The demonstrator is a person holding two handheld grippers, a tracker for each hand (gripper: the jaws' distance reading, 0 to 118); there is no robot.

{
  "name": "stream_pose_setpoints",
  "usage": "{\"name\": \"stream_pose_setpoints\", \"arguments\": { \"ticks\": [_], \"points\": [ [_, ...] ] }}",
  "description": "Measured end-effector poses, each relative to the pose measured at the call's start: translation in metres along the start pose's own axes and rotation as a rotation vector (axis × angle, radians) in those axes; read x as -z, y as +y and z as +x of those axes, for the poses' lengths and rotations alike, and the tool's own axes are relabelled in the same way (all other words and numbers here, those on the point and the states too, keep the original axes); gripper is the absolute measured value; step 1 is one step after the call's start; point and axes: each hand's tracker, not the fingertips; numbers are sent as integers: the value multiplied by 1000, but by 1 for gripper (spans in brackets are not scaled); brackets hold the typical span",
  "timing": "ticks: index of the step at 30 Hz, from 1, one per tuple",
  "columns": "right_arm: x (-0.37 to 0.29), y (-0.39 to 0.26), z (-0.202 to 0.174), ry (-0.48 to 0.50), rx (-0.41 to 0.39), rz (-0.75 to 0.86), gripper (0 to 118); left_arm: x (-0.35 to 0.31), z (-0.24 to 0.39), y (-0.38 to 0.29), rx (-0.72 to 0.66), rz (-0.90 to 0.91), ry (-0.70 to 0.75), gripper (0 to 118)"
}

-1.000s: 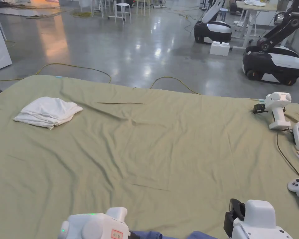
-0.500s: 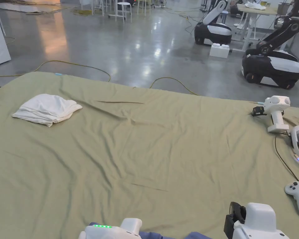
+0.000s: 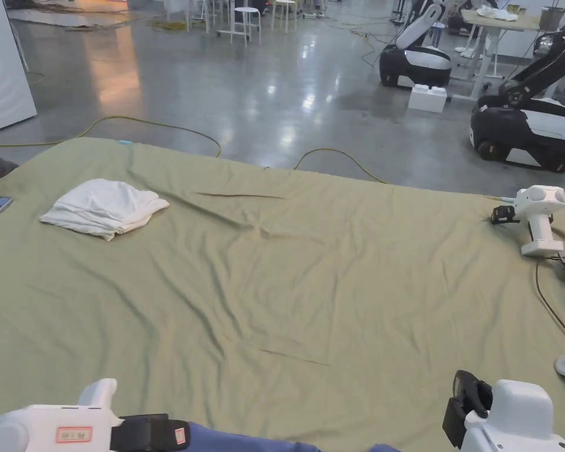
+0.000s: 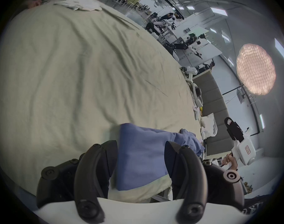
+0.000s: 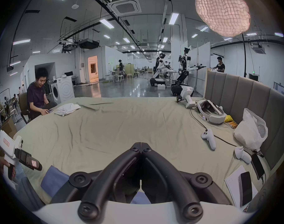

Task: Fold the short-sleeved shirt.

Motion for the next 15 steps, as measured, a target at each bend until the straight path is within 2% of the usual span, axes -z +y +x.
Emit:
{"name": "stream_pose_setpoints", "arguments": {
  "ticks": [5, 7, 9, 13, 14, 15],
  "points": [
    [-7, 8, -2, -6, 0, 67, 0, 23, -24, -16, -103, -96, -75, 67],
    [-11, 12, -3, -5, 3, 86, 0, 38, -33, -24, -132, -134, -174, 67],
    [-13, 15, -3, -5, 4, 93, 0, 43, -41, -24, -151, -86, -270, 67],
    [-20, 17, -3, -9, 4, 138, 0, 58, -59, -24, -250, -113, -380, 64],
    [-21, 17, -3, -11, 6, 150, 0, 61, -57, -25, -232, -118, -373, 58],
    [-23, 17, -4, -14, 10, 167, 0, 64, -49, -26, -205, -123, -360, 35]
  ]
}}
